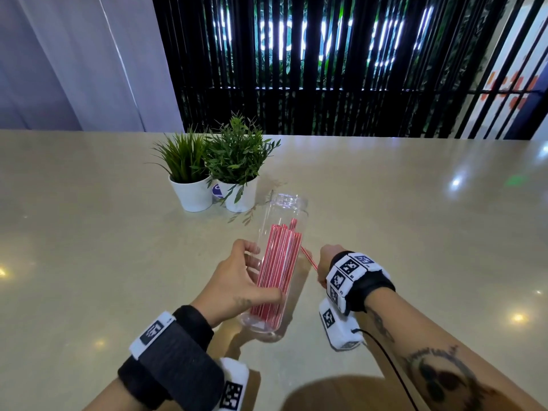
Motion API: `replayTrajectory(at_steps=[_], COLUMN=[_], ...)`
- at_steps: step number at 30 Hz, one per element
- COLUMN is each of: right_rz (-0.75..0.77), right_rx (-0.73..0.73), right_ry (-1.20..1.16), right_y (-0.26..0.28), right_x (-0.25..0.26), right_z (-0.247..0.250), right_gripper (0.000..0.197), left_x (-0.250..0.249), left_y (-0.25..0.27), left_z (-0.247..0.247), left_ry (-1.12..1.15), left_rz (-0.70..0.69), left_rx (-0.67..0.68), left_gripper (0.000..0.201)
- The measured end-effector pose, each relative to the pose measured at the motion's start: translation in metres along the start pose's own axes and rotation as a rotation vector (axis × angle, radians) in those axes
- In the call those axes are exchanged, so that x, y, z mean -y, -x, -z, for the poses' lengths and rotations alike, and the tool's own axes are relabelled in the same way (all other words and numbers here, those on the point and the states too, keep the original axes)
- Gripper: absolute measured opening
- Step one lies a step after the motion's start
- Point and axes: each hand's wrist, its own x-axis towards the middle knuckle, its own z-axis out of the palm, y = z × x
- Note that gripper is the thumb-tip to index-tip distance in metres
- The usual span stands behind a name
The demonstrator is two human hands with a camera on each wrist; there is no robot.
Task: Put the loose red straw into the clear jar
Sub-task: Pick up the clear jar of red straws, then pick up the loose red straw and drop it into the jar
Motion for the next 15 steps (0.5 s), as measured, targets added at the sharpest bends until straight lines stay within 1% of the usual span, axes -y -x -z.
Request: replayTrajectory(at_steps=[2,3,5,7,9,12,13,15], right_rz=[0.003,0.008,0.013,0.014,0.02,0.067,0.089,0.118], right_rx=[-0.002,-0.005,-0.011,0.0,0.018,0.065,0.067,0.049], right_ry=[-0.006,0.008,0.038,0.045,0.021,-0.124,-0.223,-0.462], right_y=[0.001,0.002,0.004,0.004,0.004,0.003,0.002,0.0], right_x=[0.004,0.005,0.006,0.004,0.0,-0.009,-0.014,-0.024], right_z=[0.0,-0.001,-0.001,-0.002,0.0,0.0,-0.001,-0.005], right_gripper=[0.036,0.033,0.025,0.031,0.031,0.02,0.018,0.023], left_x=[0.0,-0.001,-0.003,-0.005,-0.004,-0.001,0.0,0.002], left_y=[0.003,0.005,0.008,0.008,0.007,0.004,0.004,0.004], left_z=[-0.001,-0.001,-0.001,-0.001,0.0,0.002,0.003,0.004], left_ry=[-0.01,-0.013,-0.008,0.003,0.004,-0.003,-0.002,0.002], left_rz=[-0.032,-0.045,-0.05,-0.042,-0.039,-0.038,-0.036,-0.034], left_rx=[-0.027,-0.038,-0.049,-0.055,-0.06,-0.073,-0.079,-0.085], left_gripper=[0.069,0.071,0.08,0.086,0.088,0.086,0.085,0.086])
